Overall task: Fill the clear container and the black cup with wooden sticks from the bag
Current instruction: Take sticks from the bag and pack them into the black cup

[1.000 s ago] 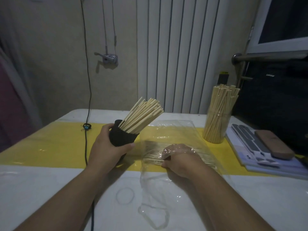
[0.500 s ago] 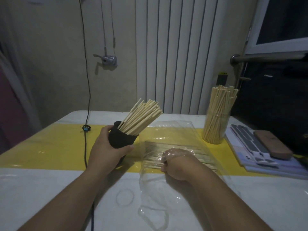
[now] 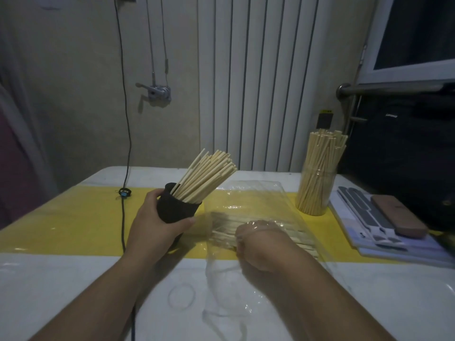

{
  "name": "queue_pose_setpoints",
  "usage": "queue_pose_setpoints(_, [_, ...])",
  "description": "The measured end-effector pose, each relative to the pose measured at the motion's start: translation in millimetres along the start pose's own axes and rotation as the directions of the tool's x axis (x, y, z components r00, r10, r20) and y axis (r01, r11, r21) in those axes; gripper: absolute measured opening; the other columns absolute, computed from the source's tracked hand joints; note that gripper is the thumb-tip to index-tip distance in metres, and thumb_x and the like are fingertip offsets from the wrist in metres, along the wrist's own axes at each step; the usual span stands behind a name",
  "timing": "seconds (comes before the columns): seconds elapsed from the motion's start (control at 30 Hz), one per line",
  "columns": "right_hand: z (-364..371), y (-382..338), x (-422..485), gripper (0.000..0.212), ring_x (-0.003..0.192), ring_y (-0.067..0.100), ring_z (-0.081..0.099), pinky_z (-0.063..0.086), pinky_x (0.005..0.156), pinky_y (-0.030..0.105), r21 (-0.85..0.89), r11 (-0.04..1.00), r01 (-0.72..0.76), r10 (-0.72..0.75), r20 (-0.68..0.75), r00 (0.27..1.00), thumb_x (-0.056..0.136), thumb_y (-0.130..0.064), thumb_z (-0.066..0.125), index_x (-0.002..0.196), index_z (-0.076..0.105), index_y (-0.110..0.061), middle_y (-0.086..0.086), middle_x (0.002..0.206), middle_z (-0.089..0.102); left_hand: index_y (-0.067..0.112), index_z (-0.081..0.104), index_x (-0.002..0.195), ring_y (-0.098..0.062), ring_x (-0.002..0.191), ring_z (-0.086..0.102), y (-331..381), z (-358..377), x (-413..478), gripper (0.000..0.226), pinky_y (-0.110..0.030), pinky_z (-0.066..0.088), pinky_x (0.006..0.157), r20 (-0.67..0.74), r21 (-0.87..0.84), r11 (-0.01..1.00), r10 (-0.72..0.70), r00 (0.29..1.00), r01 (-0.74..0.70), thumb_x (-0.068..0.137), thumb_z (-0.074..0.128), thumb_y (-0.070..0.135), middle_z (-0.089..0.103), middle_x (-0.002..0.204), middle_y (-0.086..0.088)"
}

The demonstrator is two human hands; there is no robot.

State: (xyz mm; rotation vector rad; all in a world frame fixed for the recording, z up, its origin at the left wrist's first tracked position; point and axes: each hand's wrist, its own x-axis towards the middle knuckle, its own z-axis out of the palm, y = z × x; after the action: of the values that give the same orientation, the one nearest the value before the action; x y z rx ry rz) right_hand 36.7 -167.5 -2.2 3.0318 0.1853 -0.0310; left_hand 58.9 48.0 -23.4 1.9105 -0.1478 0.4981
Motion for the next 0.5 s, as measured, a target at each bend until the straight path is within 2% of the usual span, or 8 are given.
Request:
queue_pose_setpoints(0.1, [-8,-1,0,0.026,0.113,0.030,0.055,0.042,0.092,0.036,-0.081,0.996,0.029,-0.029,0.001,1.000,0.093,-0.033,0.058,0.113,0.065,-0.019,0.007,0.122,0.060,0.039,0.042,0.122,-0.004,0.093,0.055,2,0,-1,0.074,-0.019,0.043,0.066,-0.004,-0.007,1.000,0.000,1.000,0.000,0.068,0.091,0.028,0.055,0.105,0.022])
queue_pose_setpoints(0.17, [-12,-2,-7,0.029,0.117,0.030,0.050,0.036,0.093,0.037,-0.057,0.997,0.054,-0.055,-0.015,0.998,0.098,-0.036,0.050,0.116,0.064,-0.019,0.007,0.125,0.056,0.039,0.042,0.123,0.003,0.090,0.054,2,-1,-1,0.074,-0.018,0.042,0.066,-0.005,-0.012,1.000,-0.008,1.000,0.008,0.068,0.091,0.028,0.053,0.104,0.027])
queue_pose_setpoints(0.27, [-19,-3,-22,0.027,0.116,0.030,0.051,0.035,0.087,0.036,0.027,0.994,0.106,-0.104,-0.066,0.992,0.101,-0.035,0.046,0.112,0.064,-0.017,0.008,0.123,0.057,0.039,0.041,0.123,-0.005,0.094,0.055,2,-1,0,0.074,-0.018,0.042,0.065,0.001,-0.014,1.000,-0.015,1.000,0.015,0.069,0.090,0.028,0.054,0.105,0.022])
queue_pose_setpoints(0.37, [-30,-3,-34,0.024,0.106,0.028,0.059,0.038,0.075,0.031,0.094,0.989,0.117,-0.112,-0.059,0.992,0.102,-0.032,0.048,0.109,0.064,-0.016,0.008,0.112,0.063,0.040,0.041,0.123,-0.007,0.096,0.055,1,-1,1,0.075,-0.019,0.042,0.065,0.007,-0.013,1.000,-0.014,1.000,0.014,0.068,0.091,0.029,0.054,0.106,0.023])
queue_pose_setpoints(0.5, [-44,-7,-49,0.019,0.092,0.028,0.059,0.039,0.067,0.031,0.122,0.985,0.124,-0.111,-0.105,0.988,0.100,-0.037,0.048,0.099,0.061,-0.022,0.005,0.102,0.062,0.040,0.042,0.122,-0.011,0.100,0.056,0,-1,1,0.075,-0.021,0.044,0.067,0.010,-0.009,1.000,-0.014,1.000,0.014,0.067,0.092,0.028,0.054,0.106,0.025])
